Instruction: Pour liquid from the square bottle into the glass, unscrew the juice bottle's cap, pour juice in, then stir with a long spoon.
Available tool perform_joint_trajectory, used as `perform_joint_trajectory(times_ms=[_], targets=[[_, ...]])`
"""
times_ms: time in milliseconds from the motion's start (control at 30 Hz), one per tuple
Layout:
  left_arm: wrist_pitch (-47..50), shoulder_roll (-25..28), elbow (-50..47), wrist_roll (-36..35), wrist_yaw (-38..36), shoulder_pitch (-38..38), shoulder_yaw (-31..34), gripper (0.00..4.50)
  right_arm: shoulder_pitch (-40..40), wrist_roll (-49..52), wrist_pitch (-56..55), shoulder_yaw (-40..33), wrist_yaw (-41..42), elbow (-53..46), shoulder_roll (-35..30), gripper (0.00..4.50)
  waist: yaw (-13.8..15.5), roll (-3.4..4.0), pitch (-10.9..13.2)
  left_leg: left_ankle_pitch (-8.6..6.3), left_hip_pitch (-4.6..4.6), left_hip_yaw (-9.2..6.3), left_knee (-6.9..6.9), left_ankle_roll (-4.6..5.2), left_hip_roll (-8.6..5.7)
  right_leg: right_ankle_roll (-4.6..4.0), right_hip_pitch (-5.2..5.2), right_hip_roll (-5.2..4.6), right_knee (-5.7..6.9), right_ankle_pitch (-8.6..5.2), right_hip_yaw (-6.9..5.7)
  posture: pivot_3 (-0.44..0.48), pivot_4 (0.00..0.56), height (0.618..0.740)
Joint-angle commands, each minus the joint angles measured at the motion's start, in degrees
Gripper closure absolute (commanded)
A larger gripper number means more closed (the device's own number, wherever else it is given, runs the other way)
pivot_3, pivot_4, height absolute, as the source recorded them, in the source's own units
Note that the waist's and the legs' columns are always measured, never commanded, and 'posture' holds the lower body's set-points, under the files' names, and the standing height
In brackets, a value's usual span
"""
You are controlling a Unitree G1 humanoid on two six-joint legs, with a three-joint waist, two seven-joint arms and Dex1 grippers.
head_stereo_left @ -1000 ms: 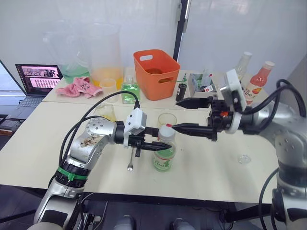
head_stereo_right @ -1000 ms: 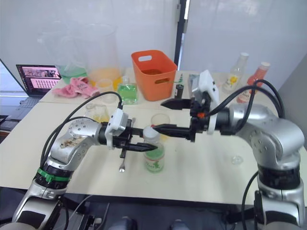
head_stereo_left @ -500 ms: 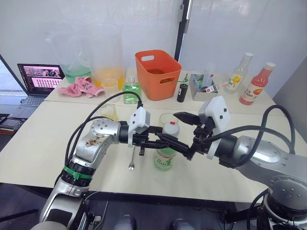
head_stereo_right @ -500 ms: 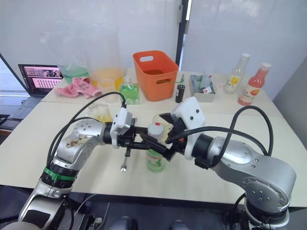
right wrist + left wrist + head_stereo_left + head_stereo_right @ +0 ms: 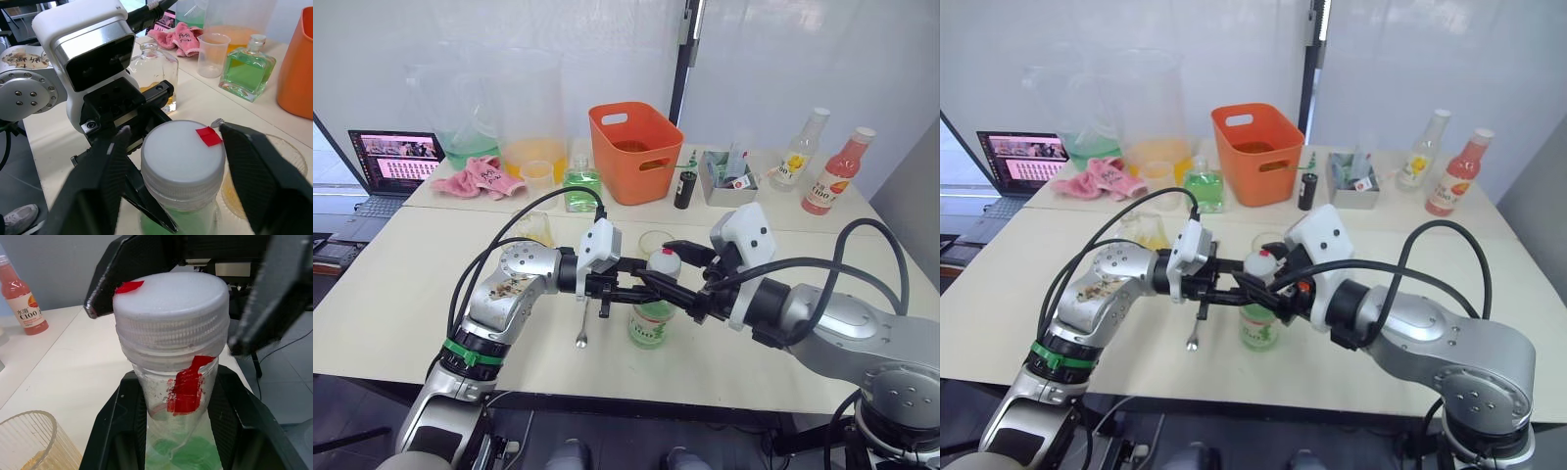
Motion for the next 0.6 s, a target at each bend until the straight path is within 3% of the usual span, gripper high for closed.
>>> perform_joint_trajectory(times_ms=[33,200,267,400,467,600], targets=[[-1.28,0.06,-0.15,1.63,0.93,-1.27,-0.29,3.19,-0.25,1.57,-2.43,0.05,-0.9,-0.5,-0.86,2.8,-0.03,0.0,0.0,0.0,0.0,0.0,0.0,0.0,0.0,0.0,0.0,0.0,0.0,0.0,0.0,0.0,0.15,0.739],[-1.23,0.13,-0.24,1.71,0.95,-1.19,-0.4,3.19,-0.38,2.11,-4.17,0.76,-0.93,0.13,-1.72,2.8,-0.08,0.0,0.0,0.0,0.0,0.0,0.0,0.0,0.01,0.0,0.0,0.0,-0.01,0.0,0.0,0.0,0.15,0.739],[-1.21,0.07,-0.19,1.75,0.93,-1.16,-0.53,3.19,-1.29,1.78,-5.83,0.98,4.6,2.09,-2.3,2.8,-0.11,0.0,0.0,0.0,0.0,0.0,0.0,0.0,0.01,0.0,0.0,0.0,-0.01,0.0,0.0,0.0,0.15,0.739],[-1.38,-0.28,0.35,1.73,0.66,-1.34,-0.91,3.19,-2.5,-1.43,-10.43,2.04,25.71,9.11,-6.27,2.8,-0.15,0.0,0.0,0.0,0.0,0.0,0.0,0.0,0.01,0.0,0.02,0.01,-0.05,0.0,0.0,0.0,0.15,0.739],[-1.49,-0.35,0.47,1.2,-0.3,-1.14,-1.0,3.19,-6.31,-5.27,-13.63,5.83,43.81,18.26,-8.54,2.8,-0.29,0.0,0.0,0.0,0.0,0.0,0.01,0.01,0.0,0.0,0.03,0.03,-0.06,0.0,0.0,0.0,0.15,0.739],[-2.18,0.25,0.23,0.68,-1.88,-0.2,-0.71,3.19,-16.96,-16.61,-20.29,17.55,71.4,35.36,-8.87,2.8,-0.96,0.01,0.0,-0.01,0.02,0.01,-0.01,0.03,0.02,0.01,-0.02,0.09,-0.07,0.01,0.04,0.0,0.15,0.739]])
